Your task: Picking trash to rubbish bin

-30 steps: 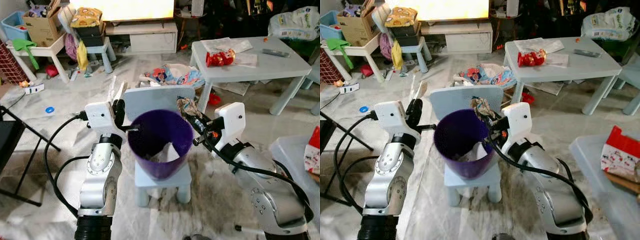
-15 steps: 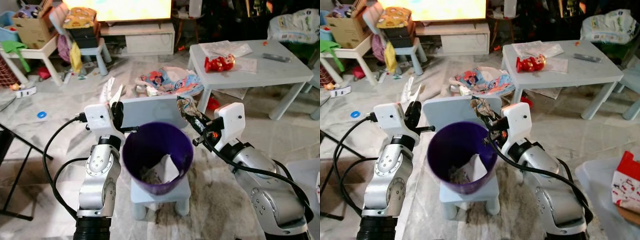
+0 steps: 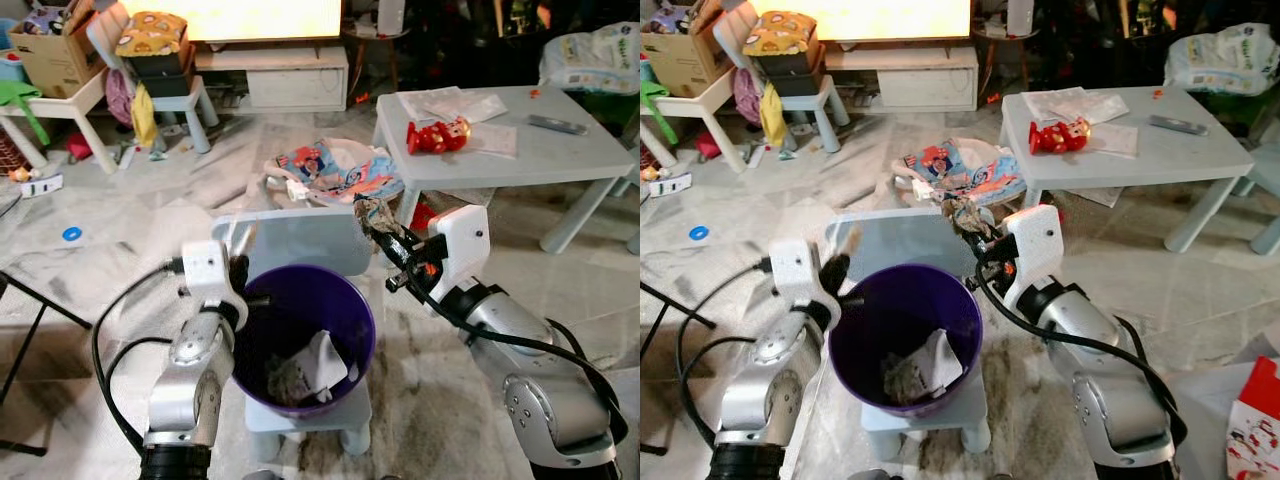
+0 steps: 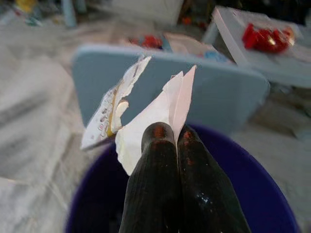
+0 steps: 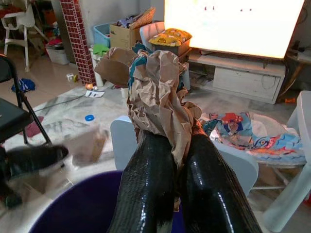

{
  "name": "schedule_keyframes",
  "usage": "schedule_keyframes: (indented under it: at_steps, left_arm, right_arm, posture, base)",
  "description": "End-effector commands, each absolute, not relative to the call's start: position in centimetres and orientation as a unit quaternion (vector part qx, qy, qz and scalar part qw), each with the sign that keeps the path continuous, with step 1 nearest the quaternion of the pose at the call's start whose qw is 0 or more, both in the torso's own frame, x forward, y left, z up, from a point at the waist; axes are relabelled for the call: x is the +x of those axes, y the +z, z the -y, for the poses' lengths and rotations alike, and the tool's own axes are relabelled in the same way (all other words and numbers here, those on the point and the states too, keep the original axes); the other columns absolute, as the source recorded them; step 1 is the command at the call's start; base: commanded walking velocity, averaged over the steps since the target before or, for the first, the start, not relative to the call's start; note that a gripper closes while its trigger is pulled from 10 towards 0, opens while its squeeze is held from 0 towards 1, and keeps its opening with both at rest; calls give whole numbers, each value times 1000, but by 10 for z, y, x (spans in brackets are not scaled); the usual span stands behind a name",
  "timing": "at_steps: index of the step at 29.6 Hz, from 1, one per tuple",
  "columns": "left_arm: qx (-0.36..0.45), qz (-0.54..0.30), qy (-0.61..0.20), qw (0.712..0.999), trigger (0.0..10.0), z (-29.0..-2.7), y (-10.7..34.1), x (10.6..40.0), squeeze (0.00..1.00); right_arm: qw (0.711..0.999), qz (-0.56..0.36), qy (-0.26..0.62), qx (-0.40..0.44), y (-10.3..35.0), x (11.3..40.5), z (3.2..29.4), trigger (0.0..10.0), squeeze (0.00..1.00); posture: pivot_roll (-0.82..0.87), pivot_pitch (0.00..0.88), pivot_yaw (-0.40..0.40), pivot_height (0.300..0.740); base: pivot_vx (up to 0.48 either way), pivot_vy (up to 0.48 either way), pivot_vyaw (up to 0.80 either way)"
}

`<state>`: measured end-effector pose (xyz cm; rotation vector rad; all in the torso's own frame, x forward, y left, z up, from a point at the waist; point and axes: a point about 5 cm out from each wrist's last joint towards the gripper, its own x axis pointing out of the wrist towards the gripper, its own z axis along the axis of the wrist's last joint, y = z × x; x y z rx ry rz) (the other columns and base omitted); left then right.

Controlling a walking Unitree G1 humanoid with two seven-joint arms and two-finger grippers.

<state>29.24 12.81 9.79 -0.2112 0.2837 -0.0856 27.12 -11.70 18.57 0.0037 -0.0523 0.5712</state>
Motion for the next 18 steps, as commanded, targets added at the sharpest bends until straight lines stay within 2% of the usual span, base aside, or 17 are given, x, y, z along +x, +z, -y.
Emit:
schedule_keyframes:
  at_steps: [1, 12, 13, 14, 15, 18]
  left_arm:
    - [-114, -174, -60, 976, 10000, -121, 89, 290, 0]
    - [-188, -282, -93, 936, 10000, -101, 62, 288, 0]
    - [-189, -288, -96, 934, 10000, -101, 59, 287, 761]
    - [-195, -292, -96, 931, 10000, -101, 57, 286, 761]
    - [-199, -296, -95, 929, 10000, -101, 56, 286, 1000]
    - [-202, -305, -91, 926, 10000, -102, 53, 284, 1000]
  right_arm:
    - [961, 33, 276, -2, 189, 269, 122, 0, 0]
    - [967, 28, 251, -17, 191, 263, 136, 0, 0]
    - [968, 27, 250, -18, 191, 262, 137, 0, 0]
    - [968, 26, 249, -19, 191, 262, 138, 0, 0]
    - [968, 25, 248, -19, 191, 261, 138, 0, 0]
    - [968, 22, 249, -20, 190, 260, 139, 0, 0]
  posture:
    - [-3, 116, -8, 740]
    - [-70, 119, 4, 740]
    - [-73, 119, 3, 740]
    - [-75, 120, 3, 740]
    - [-76, 121, 1, 740]
    - [-71, 121, -4, 740]
  base:
    - [0, 0, 0]
    - [0, 0, 0]
    - [0, 0, 0]
    - [0, 0, 0]
    - [0, 0, 0]
    - [0, 0, 0]
